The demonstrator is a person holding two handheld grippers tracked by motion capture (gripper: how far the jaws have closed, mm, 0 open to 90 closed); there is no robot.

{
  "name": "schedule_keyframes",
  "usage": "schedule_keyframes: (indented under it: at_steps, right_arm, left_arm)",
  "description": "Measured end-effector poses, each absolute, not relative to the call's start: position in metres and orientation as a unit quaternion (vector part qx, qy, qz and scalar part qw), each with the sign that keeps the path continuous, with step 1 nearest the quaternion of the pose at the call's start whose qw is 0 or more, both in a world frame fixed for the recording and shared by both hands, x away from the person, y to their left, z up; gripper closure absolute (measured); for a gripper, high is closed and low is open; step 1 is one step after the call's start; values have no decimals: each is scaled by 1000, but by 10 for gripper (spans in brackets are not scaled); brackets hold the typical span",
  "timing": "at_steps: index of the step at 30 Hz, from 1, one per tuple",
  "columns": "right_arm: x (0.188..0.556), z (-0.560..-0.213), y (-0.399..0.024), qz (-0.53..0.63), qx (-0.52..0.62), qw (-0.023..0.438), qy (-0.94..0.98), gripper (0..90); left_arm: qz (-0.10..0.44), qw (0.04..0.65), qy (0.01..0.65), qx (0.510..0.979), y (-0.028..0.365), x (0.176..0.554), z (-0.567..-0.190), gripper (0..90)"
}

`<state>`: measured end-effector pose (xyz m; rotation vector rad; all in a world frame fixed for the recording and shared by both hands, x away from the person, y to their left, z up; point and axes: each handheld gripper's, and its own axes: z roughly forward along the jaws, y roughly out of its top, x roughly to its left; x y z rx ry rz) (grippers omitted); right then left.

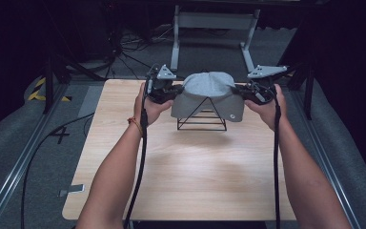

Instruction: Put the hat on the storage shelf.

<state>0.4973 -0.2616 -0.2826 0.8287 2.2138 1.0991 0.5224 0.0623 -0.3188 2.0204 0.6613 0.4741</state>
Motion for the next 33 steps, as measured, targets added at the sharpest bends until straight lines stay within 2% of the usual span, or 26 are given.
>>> schedule_keyframes:
  at_steps: [8,18,27,33]
  right_arm:
    - [504,-321,-265,399,328,236,823,840]
    - [505,-353,-263,396,339,215,826,841]
    - [504,-361,-261,391,343,213,827,833]
    - [502,-361,-265,387,347,217,827,800]
  left_arm:
    - [183,457,276,825,59,524,-347,847]
    - [179,437,285,834,57,521,-382,848]
    - [186,431,288,835,62,518,-390,827]
    - [195,427,294,833,72,515,-390,768]
